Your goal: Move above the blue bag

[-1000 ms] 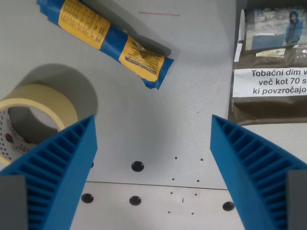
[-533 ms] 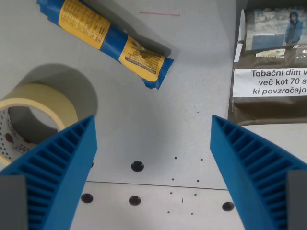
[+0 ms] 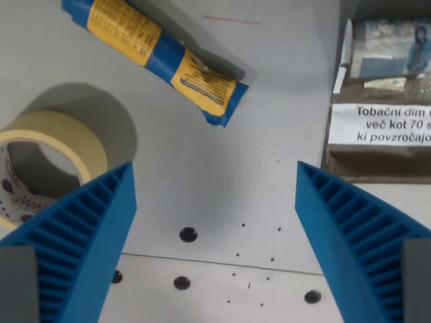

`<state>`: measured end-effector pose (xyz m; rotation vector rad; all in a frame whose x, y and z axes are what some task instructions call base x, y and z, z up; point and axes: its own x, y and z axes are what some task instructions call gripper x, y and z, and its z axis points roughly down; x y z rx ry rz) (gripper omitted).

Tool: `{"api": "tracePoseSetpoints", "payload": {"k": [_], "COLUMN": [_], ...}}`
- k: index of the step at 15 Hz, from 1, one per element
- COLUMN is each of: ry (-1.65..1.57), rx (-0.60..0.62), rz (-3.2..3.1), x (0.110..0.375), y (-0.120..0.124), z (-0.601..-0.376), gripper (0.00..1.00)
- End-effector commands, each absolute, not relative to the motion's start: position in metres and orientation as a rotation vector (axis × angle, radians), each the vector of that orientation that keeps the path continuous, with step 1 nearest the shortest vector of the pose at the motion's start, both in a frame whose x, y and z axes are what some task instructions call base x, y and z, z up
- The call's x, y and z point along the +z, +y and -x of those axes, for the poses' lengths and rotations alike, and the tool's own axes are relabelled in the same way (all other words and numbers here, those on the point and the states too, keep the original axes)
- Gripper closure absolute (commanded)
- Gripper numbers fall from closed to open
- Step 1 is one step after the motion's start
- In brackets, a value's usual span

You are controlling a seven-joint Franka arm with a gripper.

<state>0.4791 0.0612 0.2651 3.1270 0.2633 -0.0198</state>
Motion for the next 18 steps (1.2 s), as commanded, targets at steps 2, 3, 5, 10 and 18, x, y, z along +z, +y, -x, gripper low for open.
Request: {"api": "tracePoseSetpoints", "payload": {"k": [2,3,5,10,18], "ry": [0.594,0.636,0.736,0.990,1.341], "rx": [0.021,0.024,0.025,0.032,0.031], "rz": [-3.093,-3.086,-3.066,-3.002,-2.876], "x": [0.257,0.255,0.251,0.238,0.214], "y": [0.066,0.067,0.069,0.077,0.090], "z": [-0.484,-0.484,-0.486,-0.489,-0.498], "gripper": [0.00,0.00,0.00,0.00,0.00]}}
